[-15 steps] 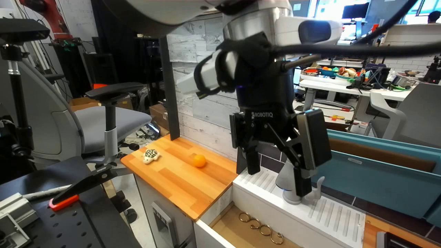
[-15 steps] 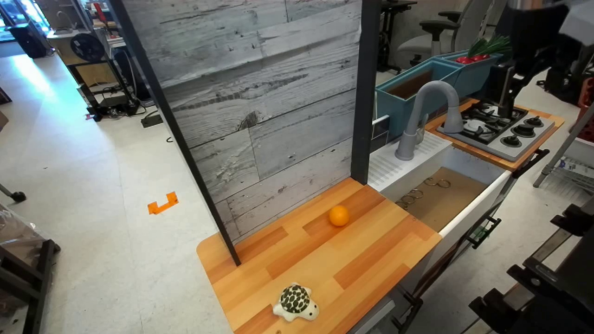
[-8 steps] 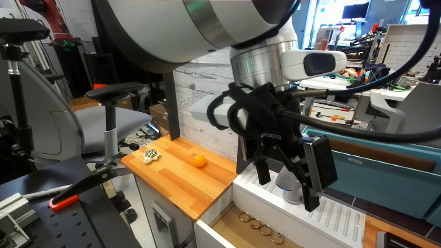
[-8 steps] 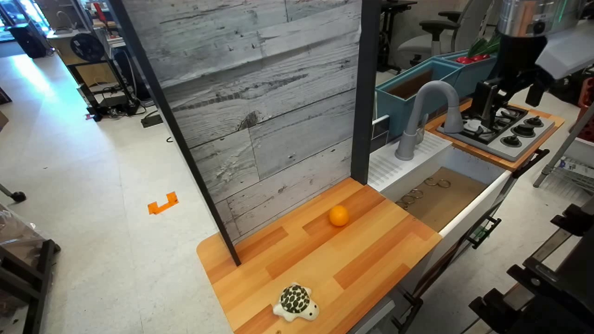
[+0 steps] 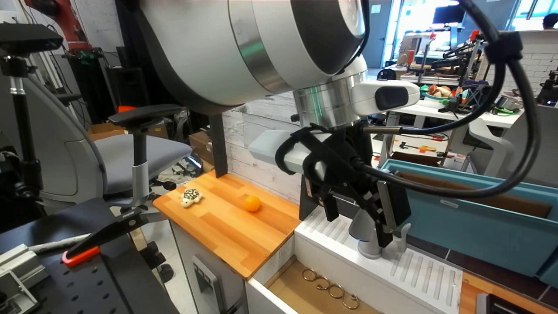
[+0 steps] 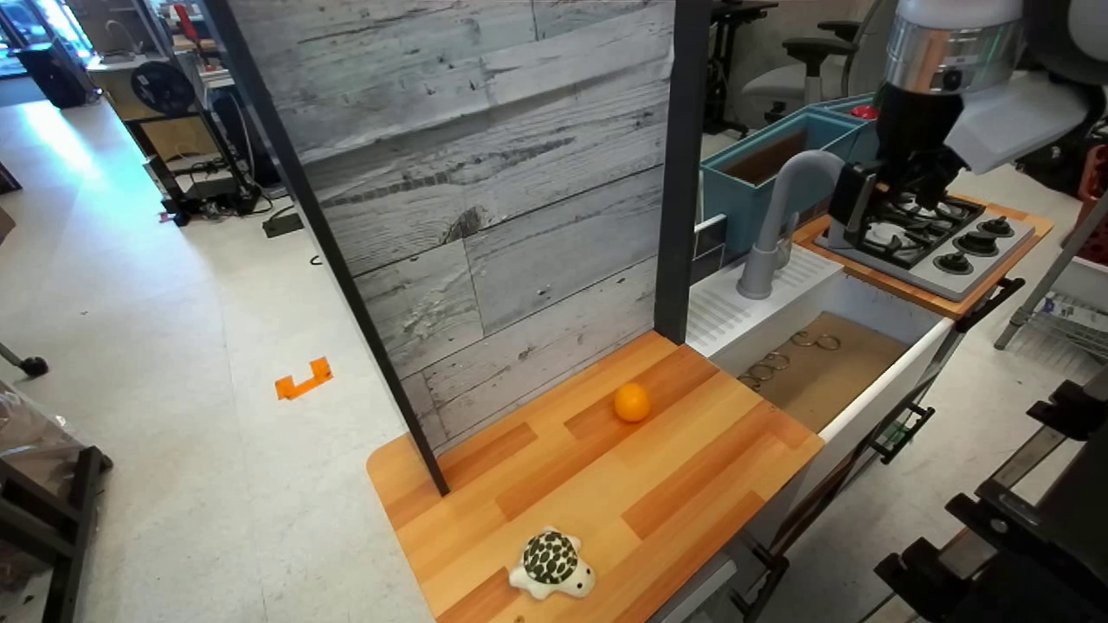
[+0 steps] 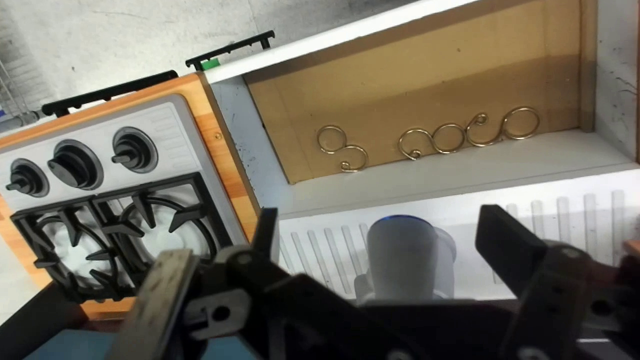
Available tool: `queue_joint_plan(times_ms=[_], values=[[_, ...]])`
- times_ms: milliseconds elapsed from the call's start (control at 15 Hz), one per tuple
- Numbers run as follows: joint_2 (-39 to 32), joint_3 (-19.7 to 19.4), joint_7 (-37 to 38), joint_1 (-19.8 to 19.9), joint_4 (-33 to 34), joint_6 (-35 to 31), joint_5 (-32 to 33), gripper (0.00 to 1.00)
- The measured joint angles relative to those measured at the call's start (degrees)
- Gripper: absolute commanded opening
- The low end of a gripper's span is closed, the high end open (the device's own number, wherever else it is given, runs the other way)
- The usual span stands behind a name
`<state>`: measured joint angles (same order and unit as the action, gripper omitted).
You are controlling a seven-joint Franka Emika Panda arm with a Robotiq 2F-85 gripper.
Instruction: Turn the faucet to the left
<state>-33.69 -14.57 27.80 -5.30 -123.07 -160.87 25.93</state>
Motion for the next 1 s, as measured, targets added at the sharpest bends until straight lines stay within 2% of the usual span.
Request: queue_joint_plan(times_ms=[400,1000], values=[[-3.43,-0.04,-3.85,-0.94,3.08,-2.01,-4.86,1.0],[-7.37,1.18,-8.81,-1.68,7.13,-2.18,-7.59,1.0]])
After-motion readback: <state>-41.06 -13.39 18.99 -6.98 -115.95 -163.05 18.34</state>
